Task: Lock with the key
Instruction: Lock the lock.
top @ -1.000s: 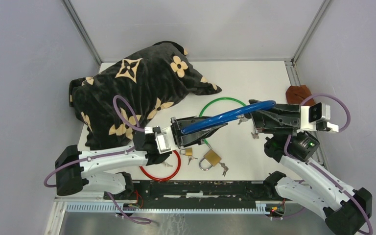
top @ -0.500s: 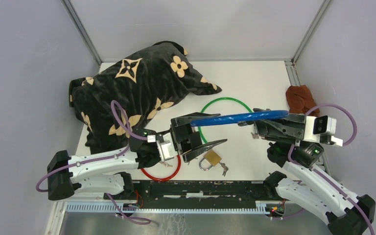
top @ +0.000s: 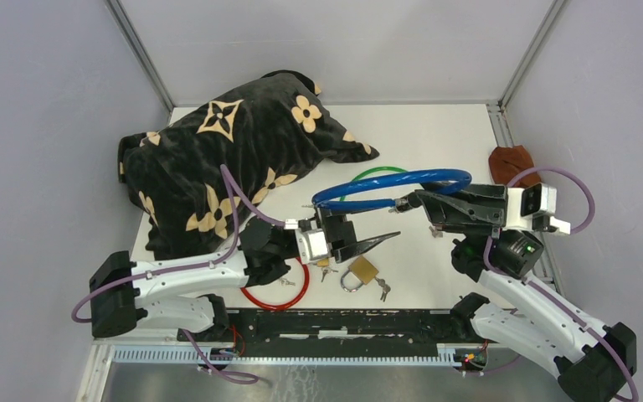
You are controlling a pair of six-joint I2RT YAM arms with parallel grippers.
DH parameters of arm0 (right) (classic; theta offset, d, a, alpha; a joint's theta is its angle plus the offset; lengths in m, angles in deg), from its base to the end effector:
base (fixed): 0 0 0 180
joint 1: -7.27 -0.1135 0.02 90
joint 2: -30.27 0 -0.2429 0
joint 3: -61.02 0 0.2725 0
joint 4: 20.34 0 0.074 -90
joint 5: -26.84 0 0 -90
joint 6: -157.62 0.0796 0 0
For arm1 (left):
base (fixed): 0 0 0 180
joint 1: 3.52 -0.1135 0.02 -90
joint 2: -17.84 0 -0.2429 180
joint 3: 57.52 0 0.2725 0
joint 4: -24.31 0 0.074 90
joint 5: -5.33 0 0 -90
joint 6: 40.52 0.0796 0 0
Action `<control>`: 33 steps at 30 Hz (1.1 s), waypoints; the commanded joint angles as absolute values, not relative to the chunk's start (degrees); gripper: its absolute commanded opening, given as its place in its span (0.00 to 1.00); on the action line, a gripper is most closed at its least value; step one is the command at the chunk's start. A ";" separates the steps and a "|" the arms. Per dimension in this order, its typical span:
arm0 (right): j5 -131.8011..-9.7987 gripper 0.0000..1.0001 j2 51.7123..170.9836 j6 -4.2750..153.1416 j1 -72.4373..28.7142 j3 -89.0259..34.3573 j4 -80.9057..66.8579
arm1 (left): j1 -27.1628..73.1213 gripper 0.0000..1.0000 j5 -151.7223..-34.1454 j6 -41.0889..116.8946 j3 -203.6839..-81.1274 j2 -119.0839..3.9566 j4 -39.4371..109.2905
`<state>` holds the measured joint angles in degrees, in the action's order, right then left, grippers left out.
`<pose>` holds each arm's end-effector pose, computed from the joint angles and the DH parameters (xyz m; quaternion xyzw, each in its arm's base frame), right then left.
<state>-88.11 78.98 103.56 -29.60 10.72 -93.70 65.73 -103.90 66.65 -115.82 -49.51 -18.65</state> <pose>0.1159 0.1289 0.4447 -0.2152 0.1261 0.5973 0.7623 0.0886 -0.3079 0.3780 0.4248 0.2369 -0.4526 0.7474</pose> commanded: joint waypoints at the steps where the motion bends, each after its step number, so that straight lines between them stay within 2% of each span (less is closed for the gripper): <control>1: -85.88 0.00 77.80 104.73 -29.71 8.84 -100.98 | 65.96 0.50 -100.32 67.01 -118.90 -51.50 -20.31; 3: -86.01 0.00 77.77 104.72 -29.74 8.84 -101.12 | 65.98 0.42 -100.94 67.92 -119.07 -51.83 -20.63; 6: -86.14 0.00 77.76 105.05 -29.79 8.75 -101.31 | 66.00 0.35 -101.35 69.07 -119.23 -52.10 -21.18; 15: -86.10 0.00 78.54 105.83 -29.76 8.49 -101.83 | 66.01 0.27 -100.68 72.60 -119.76 -53.22 -24.46; 16: -86.10 0.00 78.54 106.02 -29.74 8.40 -101.84 | 66.00 0.24 -100.66 73.10 -119.87 -53.40 -24.49; 19: -85.86 0.00 78.68 106.24 -29.74 8.56 -101.93 | 66.05 0.06 -100.67 75.65 -119.85 -53.85 -24.96; 21: -85.43 0.00 78.50 106.18 -29.73 8.79 -101.72 | 66.07 0.02 -101.09 79.06 -119.54 -54.03 -25.25; 24: -84.09 0.00 78.51 106.50 -29.78 9.46 -101.49 | 66.45 0.02 -100.93 89.56 -118.72 -54.62 -25.29; 33: -73.18 0.00 78.66 110.40 -29.82 13.37 -100.69 | 66.67 0.02 -100.51 136.24 -116.04 -55.86 -21.63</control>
<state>-81.97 78.71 106.53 -29.60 12.47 -93.97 66.24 -99.09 108.40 -117.28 -55.48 -22.52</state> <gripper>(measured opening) 0.159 0.043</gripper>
